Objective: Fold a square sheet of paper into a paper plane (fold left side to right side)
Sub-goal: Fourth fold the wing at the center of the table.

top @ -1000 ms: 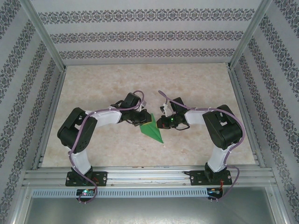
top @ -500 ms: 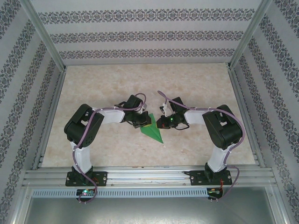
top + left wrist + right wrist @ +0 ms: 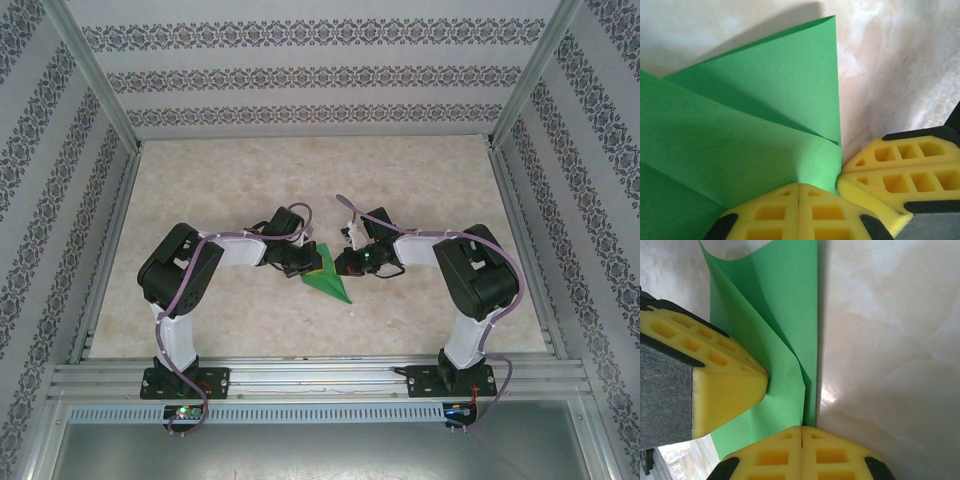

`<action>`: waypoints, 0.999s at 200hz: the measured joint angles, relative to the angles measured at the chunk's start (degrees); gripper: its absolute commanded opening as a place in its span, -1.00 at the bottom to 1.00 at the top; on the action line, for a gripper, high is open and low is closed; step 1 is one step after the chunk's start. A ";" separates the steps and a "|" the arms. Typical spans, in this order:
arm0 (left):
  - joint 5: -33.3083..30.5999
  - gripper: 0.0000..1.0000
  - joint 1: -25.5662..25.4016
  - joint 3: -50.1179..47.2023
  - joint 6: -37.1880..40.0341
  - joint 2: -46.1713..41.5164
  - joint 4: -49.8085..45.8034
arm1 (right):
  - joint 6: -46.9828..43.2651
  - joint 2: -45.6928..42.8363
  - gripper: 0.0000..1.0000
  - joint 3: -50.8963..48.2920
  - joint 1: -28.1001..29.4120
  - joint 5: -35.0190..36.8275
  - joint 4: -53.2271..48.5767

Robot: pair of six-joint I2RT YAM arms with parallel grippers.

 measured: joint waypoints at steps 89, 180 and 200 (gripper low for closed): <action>0.00 -1.00 0.00 -0.11 0.66 0.00 0.09 | 1.03 -6.32 -0.32 1.25 -0.04 1.55 -3.48; 0.00 -1.00 0.00 -0.11 0.66 0.00 0.09 | 2.08 -14.56 -1.00 -3.52 1.01 -8.07 -6.95; -0.02 -1.00 0.00 -0.11 0.66 0.00 0.09 | 2.23 -13.73 -1.00 -4.83 2.01 -8.83 -7.63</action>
